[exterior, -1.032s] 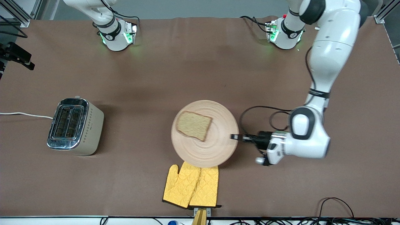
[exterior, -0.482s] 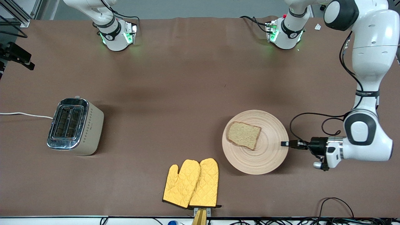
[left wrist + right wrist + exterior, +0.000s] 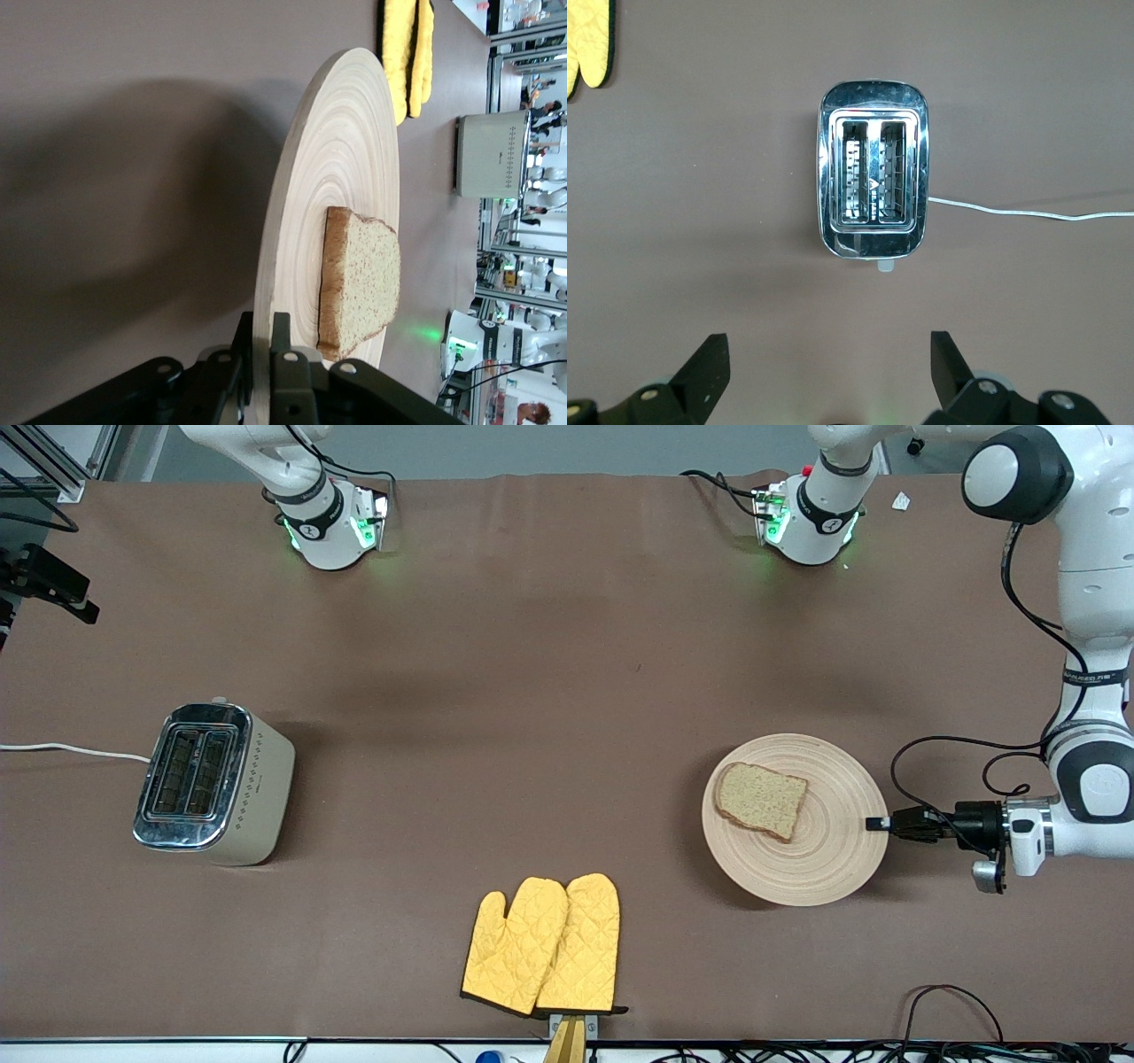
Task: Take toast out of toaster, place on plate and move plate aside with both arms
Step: 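Slide the plate with the left gripper away from the toaster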
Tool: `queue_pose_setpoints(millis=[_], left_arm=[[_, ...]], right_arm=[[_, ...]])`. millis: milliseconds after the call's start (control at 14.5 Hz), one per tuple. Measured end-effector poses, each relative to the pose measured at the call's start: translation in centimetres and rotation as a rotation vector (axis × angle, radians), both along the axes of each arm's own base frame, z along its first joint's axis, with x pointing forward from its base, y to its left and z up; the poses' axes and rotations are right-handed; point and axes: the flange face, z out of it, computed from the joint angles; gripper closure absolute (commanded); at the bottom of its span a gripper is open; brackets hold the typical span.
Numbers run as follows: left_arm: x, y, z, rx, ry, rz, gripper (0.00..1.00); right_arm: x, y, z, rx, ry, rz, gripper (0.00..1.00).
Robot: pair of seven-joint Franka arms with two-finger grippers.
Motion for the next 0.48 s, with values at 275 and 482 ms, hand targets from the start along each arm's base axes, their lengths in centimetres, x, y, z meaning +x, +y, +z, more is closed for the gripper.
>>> queue_pose_setpoints(millis=[275,482], left_arm=[[-1.3,2.6,-2.7,-0.02,0.042,0.036,0.99],[-2.7,4.2,-5.6,-0.04,0.086,0.064,0.85]], right_arm=[[0.0,0.0,0.0,0.0,0.001,0.0,0.0],[0.0,0.0,0.0,0.0,0.001,0.0,0.0]])
